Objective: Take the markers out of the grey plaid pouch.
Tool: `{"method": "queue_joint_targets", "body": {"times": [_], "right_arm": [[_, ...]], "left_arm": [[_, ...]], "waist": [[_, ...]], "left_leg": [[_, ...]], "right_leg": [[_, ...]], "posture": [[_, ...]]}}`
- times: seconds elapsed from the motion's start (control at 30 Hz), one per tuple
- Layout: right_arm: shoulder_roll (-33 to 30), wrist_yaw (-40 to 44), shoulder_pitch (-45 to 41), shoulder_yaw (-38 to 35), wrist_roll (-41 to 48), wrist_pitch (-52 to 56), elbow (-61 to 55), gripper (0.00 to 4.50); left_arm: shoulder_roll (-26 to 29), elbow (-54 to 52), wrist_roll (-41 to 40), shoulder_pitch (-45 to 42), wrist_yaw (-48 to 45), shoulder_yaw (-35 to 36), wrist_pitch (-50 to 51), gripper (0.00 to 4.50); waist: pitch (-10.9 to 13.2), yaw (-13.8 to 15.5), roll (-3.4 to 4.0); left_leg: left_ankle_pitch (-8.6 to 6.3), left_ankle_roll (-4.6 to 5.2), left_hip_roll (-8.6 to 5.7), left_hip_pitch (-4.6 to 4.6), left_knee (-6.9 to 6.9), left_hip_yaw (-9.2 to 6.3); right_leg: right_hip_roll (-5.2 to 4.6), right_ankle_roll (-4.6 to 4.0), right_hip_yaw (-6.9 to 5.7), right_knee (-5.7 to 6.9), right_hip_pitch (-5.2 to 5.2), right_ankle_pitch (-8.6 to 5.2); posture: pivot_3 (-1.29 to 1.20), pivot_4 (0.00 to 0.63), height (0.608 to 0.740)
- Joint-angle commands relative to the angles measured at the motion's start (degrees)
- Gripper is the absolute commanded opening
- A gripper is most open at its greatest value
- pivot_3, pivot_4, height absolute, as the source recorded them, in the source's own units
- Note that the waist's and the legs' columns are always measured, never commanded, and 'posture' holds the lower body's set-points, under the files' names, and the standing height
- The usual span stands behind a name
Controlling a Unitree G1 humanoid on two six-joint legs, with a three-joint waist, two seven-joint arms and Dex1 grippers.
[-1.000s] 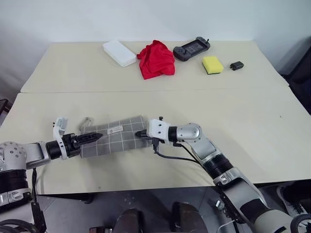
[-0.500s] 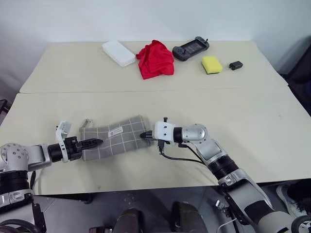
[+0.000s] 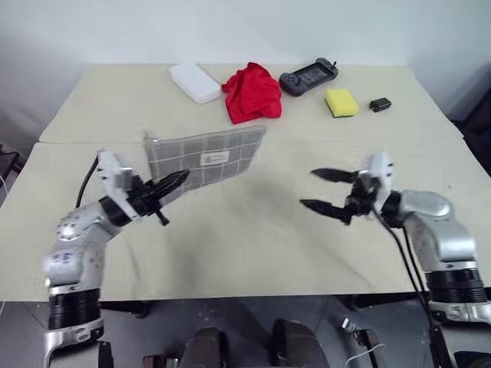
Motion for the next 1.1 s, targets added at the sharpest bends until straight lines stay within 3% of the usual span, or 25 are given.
{"method": "queue_joint_targets", "body": {"times": [0.03, 0.17, 0.27, 0.37, 0.5, 0.77, 1.1], "right_arm": [[-2.94, -0.83, -2.46, -3.29, 6.36, 10.96, -1.97, 4.49], [-1.74, -5.71, -5.66, -5.21, 14.57, 23.15, -6.00, 4.49], [1.50, -15.02, -10.22, -5.43, 20.35, 34.50, -8.86, 4.49], [5.40, -24.60, -14.25, -4.38, 25.61, 48.38, -10.86, 4.49], [10.04, -34.37, -17.26, -4.51, 26.75, 58.48, -10.80, 4.49], [18.84, -43.66, -19.17, -5.67, 26.56, 67.11, -9.96, 4.49], [27.45, -47.74, -20.41, -9.50, 25.81, 71.36, -8.32, 4.49]], "left_arm": [[-2.18, 9.86, 13.08, -3.22, 2.53, -6.75, -23.91, 0.00], [-4.16, 19.78, 20.04, -6.23, 5.93, -11.54, -37.86, 0.00], [-3.19, 26.80, 26.81, -7.35, 9.31, -15.26, -48.14, 0.00], [-2.83, 30.14, 31.16, -7.66, 13.21, -17.17, -51.39, 0.00], [-2.87, 31.08, 31.34, -7.20, 15.09, -18.47, -51.56, 0.00], [-1.44, 31.31, 33.52, -7.50, 18.59, -20.44, -51.39, 0.00], [-0.70, 29.61, 33.25, -5.78, 20.04, -21.76, -49.81, 0.00]], "waist": [[0.00, -0.06, 0.00], [0.00, 0.06, 0.00], [0.00, -0.08, 0.00], [0.00, 0.01, 0.00], [0.00, 0.21, 0.00], [-0.02, 0.02, 0.04], [-0.04, -0.03, 0.07]], "left_leg": [[0.00, 0.00, 0.02, 0.00, -0.03, 0.04], [-0.03, 0.09, 0.02, -0.06, 0.00, 0.02], [-0.04, 0.10, 0.06, -0.04, 0.02, 0.02], [-0.04, 0.11, 0.28, -0.06, 0.04, -0.04], [-0.07, 0.17, 0.32, -0.19, 0.13, -0.15], [-0.13, 0.27, 0.29, -0.30, 0.29, -0.19], [-0.13, 0.28, 0.29, -0.30, 0.29, -0.20]], "right_leg": [[0.01, 0.00, -0.01, 0.00, -0.03, 0.00], [-0.03, 0.01, -0.06, -0.01, -0.06, 0.01], [-0.02, 0.02, -0.07, 0.02, -0.06, 0.01], [-0.07, 0.01, -0.10, 0.06, -0.08, 0.01], [-0.09, 0.01, -0.20, 0.07, -0.10, 0.02], [-0.10, 0.05, -0.23, 0.10, -0.09, 0.04], [-0.09, 0.06, -0.23, 0.12, -0.09, 0.04]], "posture": [[0.00, 0.150, 0.740], [0.00, 0.150, 0.740], [0.00, 0.150, 0.740], [0.00, 0.150, 0.740], [0.00, 0.150, 0.740], [0.00, 0.150, 0.740], [0.00, 0.150, 0.740]]}}
